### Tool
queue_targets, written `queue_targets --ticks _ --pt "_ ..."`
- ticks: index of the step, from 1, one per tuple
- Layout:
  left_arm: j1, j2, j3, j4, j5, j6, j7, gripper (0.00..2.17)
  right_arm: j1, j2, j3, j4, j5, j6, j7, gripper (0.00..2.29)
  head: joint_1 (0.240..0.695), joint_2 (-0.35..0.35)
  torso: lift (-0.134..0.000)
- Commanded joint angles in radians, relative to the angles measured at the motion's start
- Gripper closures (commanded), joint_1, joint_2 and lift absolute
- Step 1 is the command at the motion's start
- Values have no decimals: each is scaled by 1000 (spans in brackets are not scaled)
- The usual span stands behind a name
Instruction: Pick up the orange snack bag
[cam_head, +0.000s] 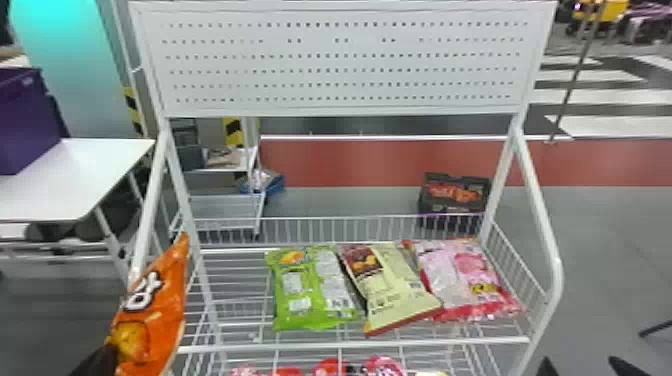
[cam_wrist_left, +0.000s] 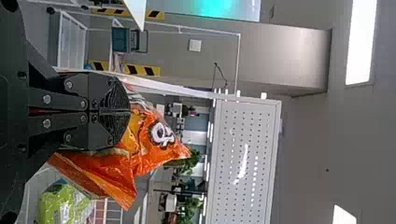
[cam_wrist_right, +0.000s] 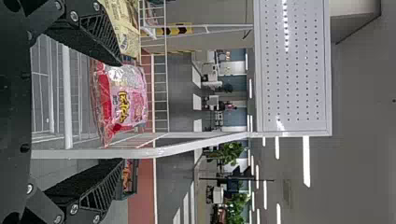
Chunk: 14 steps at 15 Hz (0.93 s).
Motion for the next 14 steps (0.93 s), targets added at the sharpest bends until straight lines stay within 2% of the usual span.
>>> queue_targets --ticks 1,14 --pt "1 0 4 0 -3 -6 0 1872 -1 0 3 2 0 0 1 167 499 0 0" --pt "2 -3 4 -3 -12 -15 0 1872 -1 0 9 -1 0 0 1 167 499 0 0"
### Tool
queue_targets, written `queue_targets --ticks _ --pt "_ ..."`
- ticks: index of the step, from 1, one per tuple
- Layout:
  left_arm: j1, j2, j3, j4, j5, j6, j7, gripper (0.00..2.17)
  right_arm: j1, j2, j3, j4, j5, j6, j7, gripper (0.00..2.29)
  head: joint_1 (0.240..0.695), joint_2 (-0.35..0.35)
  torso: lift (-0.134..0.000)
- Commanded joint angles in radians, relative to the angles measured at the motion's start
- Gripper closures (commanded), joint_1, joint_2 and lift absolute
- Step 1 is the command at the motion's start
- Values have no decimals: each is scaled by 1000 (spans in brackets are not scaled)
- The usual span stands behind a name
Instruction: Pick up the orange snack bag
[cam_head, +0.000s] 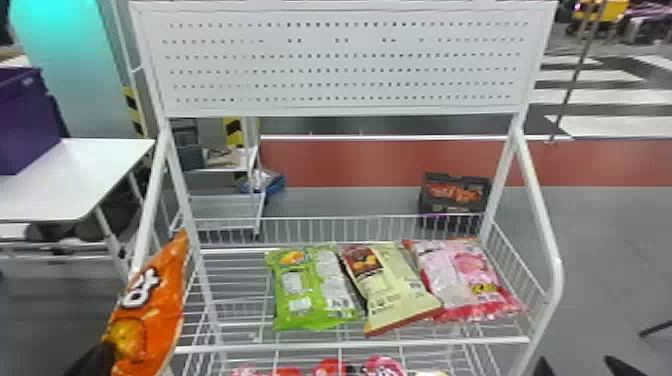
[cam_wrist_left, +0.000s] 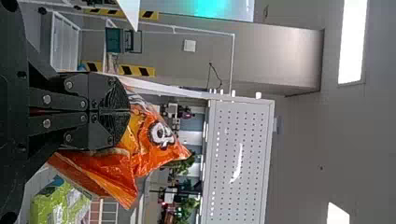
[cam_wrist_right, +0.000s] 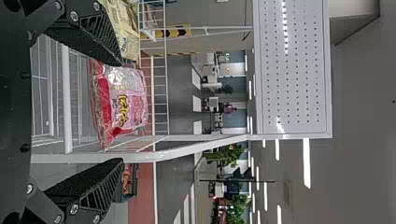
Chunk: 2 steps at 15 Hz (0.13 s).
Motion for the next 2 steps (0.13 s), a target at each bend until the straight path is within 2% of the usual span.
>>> queue_targets --ticks 1,2 --pt "0 0 0 0 0 0 0 1872 1 0 0 -2 0 -2 0 167 499 0 0" --pt "0 -2 0 0 0 0 0 1872 3 0 0 -2 0 1 0 167 499 0 0"
